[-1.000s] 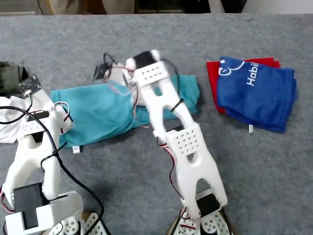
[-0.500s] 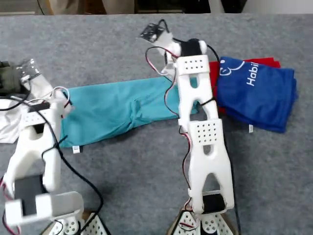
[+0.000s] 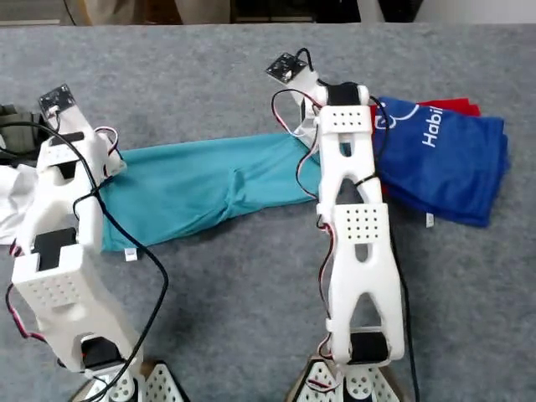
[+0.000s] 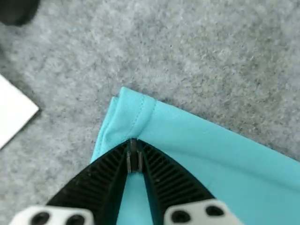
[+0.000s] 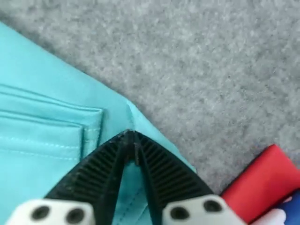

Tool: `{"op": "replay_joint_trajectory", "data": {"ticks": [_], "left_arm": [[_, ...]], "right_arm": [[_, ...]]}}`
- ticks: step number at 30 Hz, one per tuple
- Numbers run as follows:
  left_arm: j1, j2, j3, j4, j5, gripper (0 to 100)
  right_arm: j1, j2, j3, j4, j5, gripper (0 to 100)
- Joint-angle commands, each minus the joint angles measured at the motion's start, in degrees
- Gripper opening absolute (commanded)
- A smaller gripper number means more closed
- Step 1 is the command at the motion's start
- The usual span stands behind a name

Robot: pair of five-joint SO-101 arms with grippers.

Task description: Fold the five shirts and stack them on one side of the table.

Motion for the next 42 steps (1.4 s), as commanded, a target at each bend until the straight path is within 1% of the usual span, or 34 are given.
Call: {"op": "replay_joint_trajectory", "data": {"ticks": [1,5,7,9,11,13,14,16,18,20,22,25,26,28,32,36,42], "left_arm": [[-1.4,-2.2,-1.1,0.3,-0.4,2],[-1.4,-10.0,0.4,1.2,-0.4,2],[-1.4,-16.2,1.4,3.6,-0.4,2],[-1.1,-22.4,3.3,6.1,-2.0,2],[-0.8,-27.6,6.9,7.3,-4.5,2],[-0.8,-31.8,12.5,6.4,-5.5,2],[-1.0,-33.3,15.6,4.7,-5.5,2],[-1.1,-34.2,21.6,0.5,-5.5,2],[-1.1,-34.3,25.9,-1.0,-5.5,2],[-0.8,-34.8,29.5,-1.0,-5.6,2],[-0.5,-35.0,31.6,0.0,-6.8,2],[1.1,-37.3,31.6,6.9,-6.8,2],[1.9,-38.4,31.6,8.8,-6.8,2],[2.3,-39.3,32.4,9.6,-6.8,2],[2.3,-38.0,35.2,5.7,-6.9,2],[0.3,-33.1,35.9,5.5,-6.8,2],[-2.6,-24.0,31.6,5.9,-6.9,2]], "right_arm": [[1.3,-5.7,-4.4,2.7,0.1,0.2],[-0.7,-9.7,-11.3,9.7,0.1,0.2],[-1.2,-11.4,-15.3,14.2,0.1,0.2],[-1.6,-12.7,-17.8,17.7,-0.2,0.2],[-1.0,-15.3,-16.7,17.7,-1.2,0.2],[-0.9,-20.4,-11.8,17.6,-2.5,0.2],[-1.0,-23.3,-7.6,17.6,-2.5,0.2],[-1.9,-29.5,4.1,17.5,-2.6,0.2],[-2.7,-35.2,17.5,17.3,-2.6,0.2],[-3.6,-40.0,29.2,16.4,-2.6,0.2],[-3.7,-43.4,38.8,13.0,-2.8,0.2],[-3.2,-47.4,49.4,7.6,-5.1,0.2],[-3.2,-48.2,51.6,6.2,-5.5,0.2],[-2.9,-48.8,55.3,3.1,-5.8,0.2],[-0.9,-46.1,60.0,-1.7,-5.9,0.2],[1.6,-42.2,60.6,-2.2,-5.9,0.2],[5.2,-40.0,60.5,-3.1,-5.5,0.2]]}}
